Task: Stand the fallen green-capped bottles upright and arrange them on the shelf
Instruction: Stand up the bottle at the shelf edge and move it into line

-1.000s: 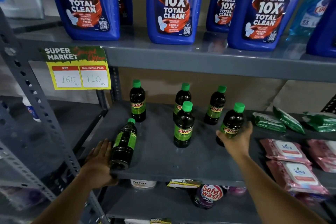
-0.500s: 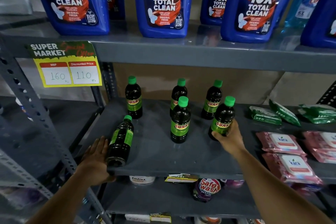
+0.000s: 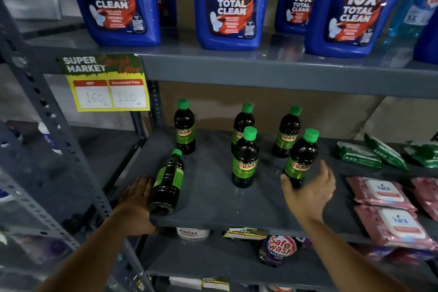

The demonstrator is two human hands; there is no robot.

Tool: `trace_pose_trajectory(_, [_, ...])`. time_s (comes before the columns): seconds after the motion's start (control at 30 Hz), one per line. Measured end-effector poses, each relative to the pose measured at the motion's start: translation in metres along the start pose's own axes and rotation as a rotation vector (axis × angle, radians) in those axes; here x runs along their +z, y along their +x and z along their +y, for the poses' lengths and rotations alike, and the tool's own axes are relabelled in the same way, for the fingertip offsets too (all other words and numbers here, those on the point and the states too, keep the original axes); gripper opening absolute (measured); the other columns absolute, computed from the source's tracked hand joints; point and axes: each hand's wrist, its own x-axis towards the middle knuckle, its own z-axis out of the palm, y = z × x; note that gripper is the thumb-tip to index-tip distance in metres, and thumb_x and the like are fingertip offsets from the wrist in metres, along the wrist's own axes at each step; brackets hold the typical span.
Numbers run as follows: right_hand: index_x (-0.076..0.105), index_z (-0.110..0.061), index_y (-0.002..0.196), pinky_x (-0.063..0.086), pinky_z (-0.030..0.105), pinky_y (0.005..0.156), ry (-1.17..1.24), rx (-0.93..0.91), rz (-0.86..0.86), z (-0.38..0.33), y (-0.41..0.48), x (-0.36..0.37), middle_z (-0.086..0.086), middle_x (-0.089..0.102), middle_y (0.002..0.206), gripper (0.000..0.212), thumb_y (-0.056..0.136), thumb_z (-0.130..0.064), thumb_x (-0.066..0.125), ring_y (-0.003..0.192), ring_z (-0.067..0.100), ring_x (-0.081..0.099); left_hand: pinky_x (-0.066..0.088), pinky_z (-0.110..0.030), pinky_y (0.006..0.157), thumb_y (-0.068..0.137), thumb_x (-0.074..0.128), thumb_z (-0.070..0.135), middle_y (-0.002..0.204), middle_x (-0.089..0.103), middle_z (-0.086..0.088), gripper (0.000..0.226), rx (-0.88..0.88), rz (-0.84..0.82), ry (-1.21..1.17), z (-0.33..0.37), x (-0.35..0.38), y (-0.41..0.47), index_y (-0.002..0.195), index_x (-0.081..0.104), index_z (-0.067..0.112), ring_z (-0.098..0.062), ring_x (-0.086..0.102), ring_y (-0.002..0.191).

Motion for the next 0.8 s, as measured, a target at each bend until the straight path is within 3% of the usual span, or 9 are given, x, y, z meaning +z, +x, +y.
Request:
trace_pose_trajectory(0.07, [0.031, -0.013, 0.136, 0.027, 0.052, 0.106, 0.028, -0.189, -0.082, -0.016, -0.035, 0.011, 0.023, 0.037, 0.136, 0.087, 0.069, -0.057, 0.063, 0.129, 0.033, 0.031, -0.001, -0.04, 0.121, 0.054, 0.074, 0.063, 0.158, -0.021, -0.008, 0.143, -0.007, 0.009, 0.002, 0.002, 0.002, -0.002, 0.145, -0.023, 0.01, -0.025, -0.016, 0.145])
trace_pose_trajectory(0.13, [0.038, -0.022, 0.134, 0.037, 0.039, 0.102, 0.105, -0.284, -0.381, -0.04, -0.061, 0.026, 0.01, 0.043, 0.129, 0.074, 0.073, -0.056, 0.063, 0.122, 0.015, 0.04, -0.004, -0.039, 0.12, 0.058, 0.074, 0.061, 0.157, -0.024, -0.008, 0.141, -0.012, 0.018, 0.01, 0.003, 0.004, -0.003, 0.144, -0.025, 0.01, -0.025, -0.018, 0.145])
trace_pose_trajectory(0.23, [0.038, -0.026, 0.138, 0.042, 0.019, 0.087, 0.182, -0.211, -0.768, -0.088, -0.077, 0.057, -0.004, 0.049, 0.121, 0.073, 0.077, -0.053, 0.068, 0.105, 0.001, 0.052, -0.007, -0.038, 0.118, 0.059, 0.072, 0.064, 0.157, -0.024, -0.008, 0.14, -0.026, 0.026, 0.04, 0.003, 0.004, -0.003, 0.143, -0.025, 0.008, -0.024, -0.019, 0.145])
trace_pose_trajectory(0.3, [0.034, -0.021, 0.142, 0.044, 0.026, 0.091, 0.153, -0.103, -0.881, -0.116, -0.078, 0.081, 0.0, 0.052, 0.128, 0.081, 0.077, -0.054, 0.069, 0.113, 0.013, 0.055, -0.009, -0.037, 0.117, 0.06, 0.069, 0.065, 0.157, -0.024, -0.007, 0.138, -0.036, 0.024, 0.058, 0.004, 0.003, -0.004, 0.143, -0.025, 0.009, -0.024, -0.02, 0.144])
trace_pose_trajectory(0.37, [0.029, -0.011, 0.145, 0.04, 0.034, 0.103, 0.089, -0.034, -0.939, -0.142, -0.076, 0.103, 0.009, 0.047, 0.141, 0.09, 0.078, -0.058, 0.066, 0.128, 0.024, 0.048, -0.008, -0.037, 0.117, 0.061, 0.068, 0.062, 0.157, -0.023, -0.007, 0.134, -0.028, 0.053, 0.021, 0.004, 0.005, -0.005, 0.145, -0.022, 0.009, -0.022, -0.019, 0.145])
trace_pose_trajectory(0.43, [0.032, -0.005, 0.142, 0.039, 0.034, 0.104, 0.072, 0.063, -0.952, -0.163, -0.073, 0.119, 0.012, 0.044, 0.145, 0.094, 0.075, -0.06, 0.067, 0.132, 0.028, 0.043, -0.006, -0.038, 0.118, 0.064, 0.065, 0.059, 0.158, -0.02, -0.009, 0.127, -0.018, 0.09, 0.007, 0.004, 0.006, -0.006, 0.146, -0.019, 0.008, -0.023, -0.016, 0.145])
trace_pose_trajectory(0.6, [0.052, -0.014, 0.117, 0.055, 0.036, 0.071, 0.088, 0.328, -1.004, -0.194, -0.081, 0.147, 0.004, 0.061, 0.116, 0.083, 0.058, -0.068, 0.074, 0.101, 0.025, 0.062, -0.005, -0.037, 0.117, 0.07, 0.063, 0.054, 0.159, -0.016, -0.009, 0.119, -0.018, 0.111, 0.003, 0.004, 0.008, -0.005, 0.146, -0.017, 0.008, -0.023, -0.015, 0.146])
trace_pose_trajectory(0.7, [0.055, -0.016, 0.097, 0.057, 0.039, 0.071, 0.21, 0.435, -1.006, -0.198, -0.084, 0.156, 0.001, 0.063, 0.091, 0.054, 0.063, -0.047, 0.083, 0.084, 0.022, 0.063, -0.008, -0.037, 0.116, 0.071, 0.062, 0.052, 0.159, -0.017, -0.007, 0.117, -0.018, 0.105, -0.015, 0.003, 0.007, -0.006, 0.147, -0.016, 0.01, -0.022, -0.016, 0.145])
trace_pose_trajectory(0.8, [0.055, -0.015, 0.092, 0.056, 0.043, 0.067, 0.361, 0.569, -1.039, -0.196, -0.082, 0.161, 0.01, 0.065, 0.095, 0.036, 0.072, -0.024, 0.083, 0.087, 0.029, 0.065, -0.01, -0.035, 0.115, 0.07, 0.061, 0.053, 0.159, -0.016, -0.008, 0.117, -0.018, 0.122, -0.019, 0.002, 0.009, -0.006, 0.147, -0.016, 0.01, -0.022, -0.016, 0.146])
